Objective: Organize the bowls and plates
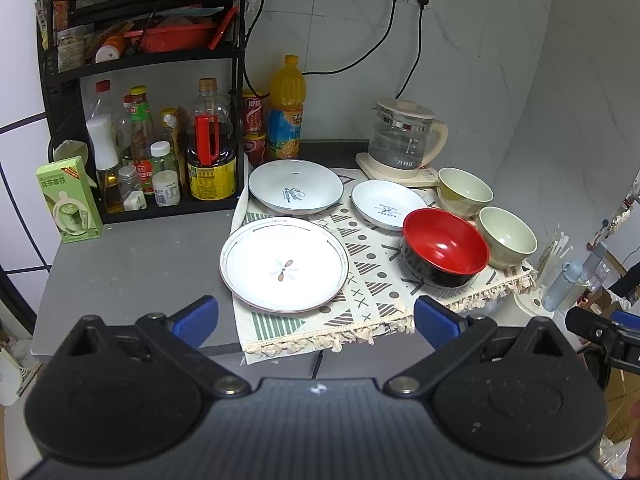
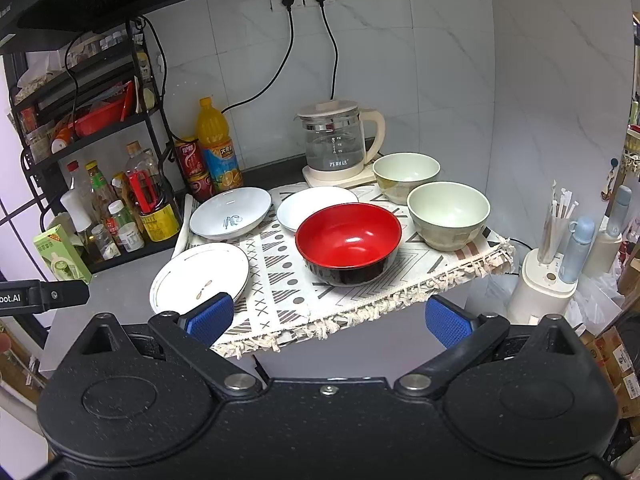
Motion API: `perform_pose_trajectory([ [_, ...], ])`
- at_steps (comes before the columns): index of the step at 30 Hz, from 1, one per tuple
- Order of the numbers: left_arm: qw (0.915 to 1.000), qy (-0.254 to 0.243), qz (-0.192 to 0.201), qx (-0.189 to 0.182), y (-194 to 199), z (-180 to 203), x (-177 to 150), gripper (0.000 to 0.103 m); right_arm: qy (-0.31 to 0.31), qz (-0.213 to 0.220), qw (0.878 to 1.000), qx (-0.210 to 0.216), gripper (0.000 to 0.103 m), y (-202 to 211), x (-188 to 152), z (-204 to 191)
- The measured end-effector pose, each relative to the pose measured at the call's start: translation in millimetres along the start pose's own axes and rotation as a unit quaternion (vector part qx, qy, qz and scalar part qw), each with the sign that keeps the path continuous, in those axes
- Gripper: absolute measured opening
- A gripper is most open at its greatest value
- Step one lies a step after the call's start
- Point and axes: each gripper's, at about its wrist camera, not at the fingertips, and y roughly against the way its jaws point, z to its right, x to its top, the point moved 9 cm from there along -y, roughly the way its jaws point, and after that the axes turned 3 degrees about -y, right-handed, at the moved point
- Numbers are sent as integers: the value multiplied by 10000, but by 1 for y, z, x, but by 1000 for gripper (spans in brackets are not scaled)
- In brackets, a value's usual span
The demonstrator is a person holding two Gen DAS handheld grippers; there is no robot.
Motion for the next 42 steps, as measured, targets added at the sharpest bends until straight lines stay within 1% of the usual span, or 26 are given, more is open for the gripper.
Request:
perform_pose_trajectory([
  [23,9999,120,-24,60,6,-4,0,103,93,-18,9999,72,103,1,-1,-3],
  [34,9998,169,-9,44,5,0,3,103,137,-53,9999,36,103,-1,2,-3],
  [42,9997,197,-43,127,4,2,2,103,201,-114,9997,48,103,-3,3,1],
])
